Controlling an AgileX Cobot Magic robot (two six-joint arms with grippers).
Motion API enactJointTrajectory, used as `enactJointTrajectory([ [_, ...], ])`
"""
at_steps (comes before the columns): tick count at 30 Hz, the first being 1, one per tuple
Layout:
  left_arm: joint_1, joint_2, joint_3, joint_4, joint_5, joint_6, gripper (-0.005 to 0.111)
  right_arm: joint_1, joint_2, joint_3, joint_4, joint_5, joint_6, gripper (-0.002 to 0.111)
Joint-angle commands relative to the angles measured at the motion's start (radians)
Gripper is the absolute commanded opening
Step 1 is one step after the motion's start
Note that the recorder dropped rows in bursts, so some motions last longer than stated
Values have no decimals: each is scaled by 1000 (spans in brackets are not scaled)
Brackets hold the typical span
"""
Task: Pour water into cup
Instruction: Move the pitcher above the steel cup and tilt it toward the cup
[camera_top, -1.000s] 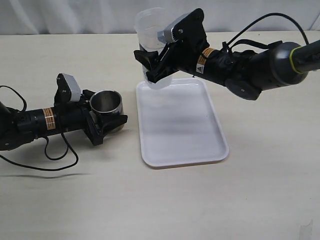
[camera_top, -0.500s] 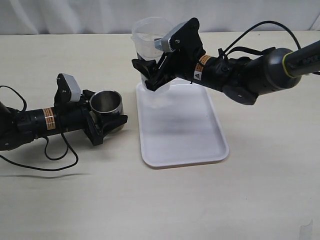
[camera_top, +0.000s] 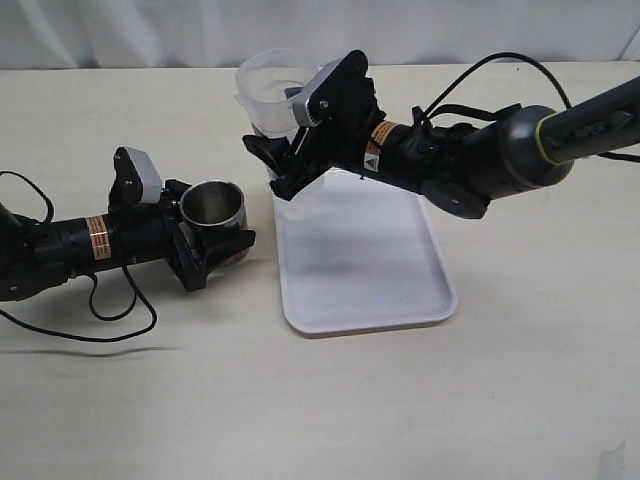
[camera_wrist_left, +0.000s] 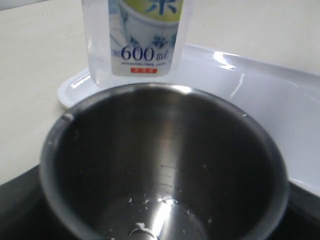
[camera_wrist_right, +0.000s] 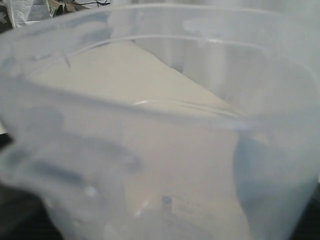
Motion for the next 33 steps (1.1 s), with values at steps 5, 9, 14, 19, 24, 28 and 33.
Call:
enactJointTrajectory([
  [5,-3,2,-3,5,-2,-10,0,27,25,-62,-3,23,-8,4],
  [9,-3,2,-3,-14,-2,-10,0,27,25,-81,-38,27,-32,4],
  [14,-3,2,-3,-14,-2,-10,0,29,25,-83,-63,35,-81,4],
  [19,-3,2,-3,-14,-2,-10,0,29,25,-83,-63,35,-168,4],
  [24,-3,2,-3,-14,-2,-10,0,29,25,-83,-63,56,-196,4],
  [28,-3,2,-3,-14,-2,-10,0,29,25,-83,-63,73,-274,4],
  [33,-3,2,-3,-14,-2,-10,0,29,25,-83,-63,73,-312,4],
])
